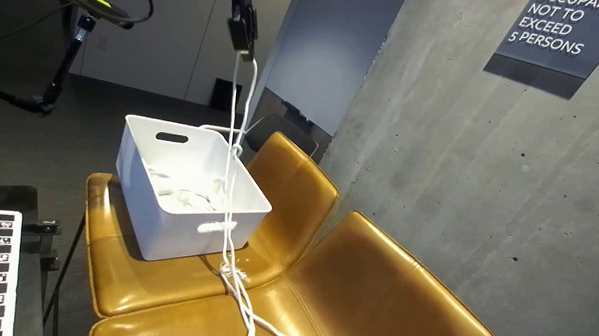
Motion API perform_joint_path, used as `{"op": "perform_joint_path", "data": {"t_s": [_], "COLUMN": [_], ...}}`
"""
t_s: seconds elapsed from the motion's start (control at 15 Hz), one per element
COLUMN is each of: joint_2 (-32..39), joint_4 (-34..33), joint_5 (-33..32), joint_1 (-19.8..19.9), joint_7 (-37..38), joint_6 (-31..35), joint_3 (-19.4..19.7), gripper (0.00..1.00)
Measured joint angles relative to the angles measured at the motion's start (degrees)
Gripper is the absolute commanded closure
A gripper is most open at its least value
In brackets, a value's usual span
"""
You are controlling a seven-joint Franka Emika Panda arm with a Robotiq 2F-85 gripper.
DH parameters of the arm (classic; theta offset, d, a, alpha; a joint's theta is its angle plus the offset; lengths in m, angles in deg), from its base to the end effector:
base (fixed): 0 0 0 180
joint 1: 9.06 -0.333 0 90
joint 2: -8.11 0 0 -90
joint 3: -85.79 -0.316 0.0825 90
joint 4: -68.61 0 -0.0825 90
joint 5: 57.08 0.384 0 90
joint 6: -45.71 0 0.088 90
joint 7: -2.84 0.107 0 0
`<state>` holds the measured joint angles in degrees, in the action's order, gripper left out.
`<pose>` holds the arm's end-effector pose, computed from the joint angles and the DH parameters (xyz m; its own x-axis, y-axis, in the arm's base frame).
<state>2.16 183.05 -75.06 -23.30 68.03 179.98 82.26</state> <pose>0.5398 0.1694 0.5549 0.6751 -0.5926 0.4395 -0.5482 -0.8016 -0.2386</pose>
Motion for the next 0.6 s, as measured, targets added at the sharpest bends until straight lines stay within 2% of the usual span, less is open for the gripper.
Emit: {"op": "perform_joint_path", "data": {"t_s": [0.27, 0.6], "joint_2": [2.6, 8.2], "joint_4": [-10.0, -16.5], "joint_5": [0.5, 0.5], "joint_1": [0.0, -0.1], "joint_7": [0.0, -0.7], "joint_6": [-7.3, -9.7], "joint_3": [-6.0, -8.3], "gripper": [0.97, 0.97]}}
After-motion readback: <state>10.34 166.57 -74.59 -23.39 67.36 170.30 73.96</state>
